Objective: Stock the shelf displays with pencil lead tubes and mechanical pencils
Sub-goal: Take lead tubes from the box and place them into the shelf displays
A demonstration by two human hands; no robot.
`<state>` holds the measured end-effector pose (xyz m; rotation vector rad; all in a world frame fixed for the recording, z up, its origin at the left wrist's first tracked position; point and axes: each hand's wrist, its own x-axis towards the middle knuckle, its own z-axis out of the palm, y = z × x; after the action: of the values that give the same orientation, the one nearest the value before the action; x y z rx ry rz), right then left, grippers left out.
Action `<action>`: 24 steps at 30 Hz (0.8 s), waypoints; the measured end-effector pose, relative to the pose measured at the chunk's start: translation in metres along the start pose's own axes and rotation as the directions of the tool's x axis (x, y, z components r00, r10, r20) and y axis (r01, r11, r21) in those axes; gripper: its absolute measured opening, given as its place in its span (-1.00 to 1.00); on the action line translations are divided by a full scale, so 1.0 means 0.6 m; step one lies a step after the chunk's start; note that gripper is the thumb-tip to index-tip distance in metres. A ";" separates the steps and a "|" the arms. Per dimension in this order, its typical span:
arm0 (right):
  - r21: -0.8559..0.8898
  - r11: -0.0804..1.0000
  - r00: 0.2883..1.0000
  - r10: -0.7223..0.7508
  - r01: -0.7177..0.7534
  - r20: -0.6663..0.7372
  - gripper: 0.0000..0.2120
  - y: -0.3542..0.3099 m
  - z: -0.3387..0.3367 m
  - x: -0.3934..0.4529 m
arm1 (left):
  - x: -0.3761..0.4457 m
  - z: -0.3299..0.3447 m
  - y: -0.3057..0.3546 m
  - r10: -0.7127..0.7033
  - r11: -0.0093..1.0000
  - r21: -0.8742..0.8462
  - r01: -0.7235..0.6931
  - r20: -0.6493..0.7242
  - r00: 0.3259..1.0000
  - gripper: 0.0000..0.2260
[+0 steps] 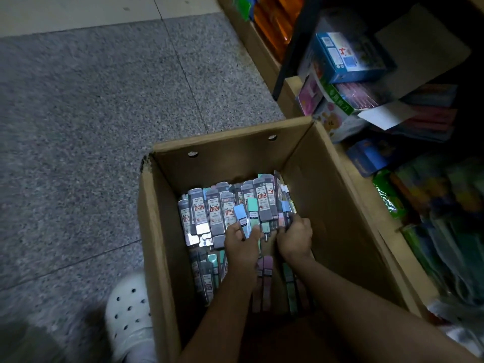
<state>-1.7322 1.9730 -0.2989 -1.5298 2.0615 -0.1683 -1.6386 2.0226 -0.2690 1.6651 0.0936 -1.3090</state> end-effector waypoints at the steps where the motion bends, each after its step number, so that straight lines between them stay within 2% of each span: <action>1: 0.002 1.000 1.000 -0.002 0.002 -0.004 -0.61 0.000 0.001 0.001 | -0.001 -0.002 0.001 0.001 1.000 0.005 -0.001 -0.004 1.000 -0.62; 6: 0.039 0.999 0.999 -0.032 0.032 -0.013 -0.63 0.010 -0.007 -0.004 | -0.007 -0.004 0.004 -0.006 1.000 0.030 0.006 0.008 1.000 -0.67; 10: 0.098 0.981 0.985 -0.163 0.168 -0.058 -0.58 -0.003 -0.016 -0.005 | -0.014 -0.004 0.005 -0.012 0.999 0.039 0.011 0.009 1.000 -0.72; 13: 0.031 0.972 0.973 -0.232 0.231 0.022 -0.58 -0.029 -0.020 0.023 | -0.013 -0.003 0.012 -0.002 1.000 0.023 0.001 0.010 1.000 -0.69; 15: -0.044 0.979 0.977 -0.193 0.198 0.087 -0.59 -0.045 -0.021 0.045 | -0.004 -0.006 0.018 0.004 1.000 0.011 -0.004 0.005 1.000 -0.66; 18: -0.136 0.972 0.975 -0.171 0.190 0.143 -0.58 -0.058 -0.015 0.057 | 0.015 -0.008 0.028 0.029 0.999 0.016 -0.029 -0.006 1.000 -0.72; 22: -0.047 0.982 0.983 -0.182 0.182 0.018 -0.68 -0.052 -0.004 0.048 | 0.032 -0.002 0.036 0.072 0.997 0.030 -0.072 0.007 0.997 -0.80; 24: -0.012 0.984 0.984 -0.179 0.179 0.006 -0.73 -0.042 -0.003 0.045 | 0.032 0.002 0.037 0.066 0.997 0.044 -0.066 0.011 0.998 -0.82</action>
<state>-1.7169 1.9397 -0.2965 -1.7213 1.9235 -0.2192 -1.6188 2.0009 -0.2701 1.6853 0.0037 -1.2772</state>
